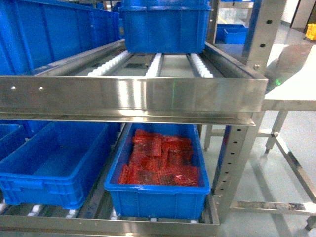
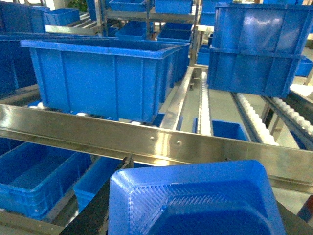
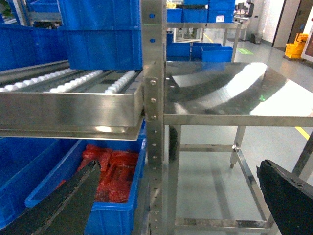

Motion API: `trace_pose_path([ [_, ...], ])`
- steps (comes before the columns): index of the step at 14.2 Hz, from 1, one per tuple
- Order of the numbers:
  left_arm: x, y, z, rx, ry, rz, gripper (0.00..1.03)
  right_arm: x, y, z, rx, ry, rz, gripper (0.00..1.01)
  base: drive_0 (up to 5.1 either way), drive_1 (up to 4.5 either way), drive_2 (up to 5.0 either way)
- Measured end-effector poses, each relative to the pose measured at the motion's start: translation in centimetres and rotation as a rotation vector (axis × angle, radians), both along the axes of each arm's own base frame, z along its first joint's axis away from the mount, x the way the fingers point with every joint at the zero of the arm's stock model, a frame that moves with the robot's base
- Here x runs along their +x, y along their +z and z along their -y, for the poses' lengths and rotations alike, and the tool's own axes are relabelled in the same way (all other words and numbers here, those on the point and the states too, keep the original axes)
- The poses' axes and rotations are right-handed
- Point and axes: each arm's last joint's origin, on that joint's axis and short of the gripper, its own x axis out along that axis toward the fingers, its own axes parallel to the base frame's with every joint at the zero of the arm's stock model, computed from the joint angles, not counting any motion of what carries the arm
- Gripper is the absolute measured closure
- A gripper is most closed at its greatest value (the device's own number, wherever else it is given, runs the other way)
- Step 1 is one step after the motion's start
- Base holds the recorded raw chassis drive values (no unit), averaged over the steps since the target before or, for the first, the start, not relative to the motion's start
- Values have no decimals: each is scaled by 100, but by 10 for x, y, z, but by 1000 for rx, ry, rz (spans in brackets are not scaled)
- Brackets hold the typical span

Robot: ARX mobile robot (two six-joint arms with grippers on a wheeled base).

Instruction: Pick blue part to blue bin on bottom shelf

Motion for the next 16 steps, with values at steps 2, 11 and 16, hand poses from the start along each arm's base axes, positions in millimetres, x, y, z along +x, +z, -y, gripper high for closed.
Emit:
trace_pose_path([
  [2, 0, 1, 0, -3, 0, 7, 59, 0, 0, 0, 0, 0, 0, 3, -507, 234, 234],
  [11, 0, 1, 0, -2, 0, 5, 59, 0, 0, 0, 0, 0, 1, 3, -496, 233, 233],
  [16, 0, 1, -1, -2, 6, 6, 59, 0, 0, 0, 0, 3, 0, 3, 0, 0, 0],
])
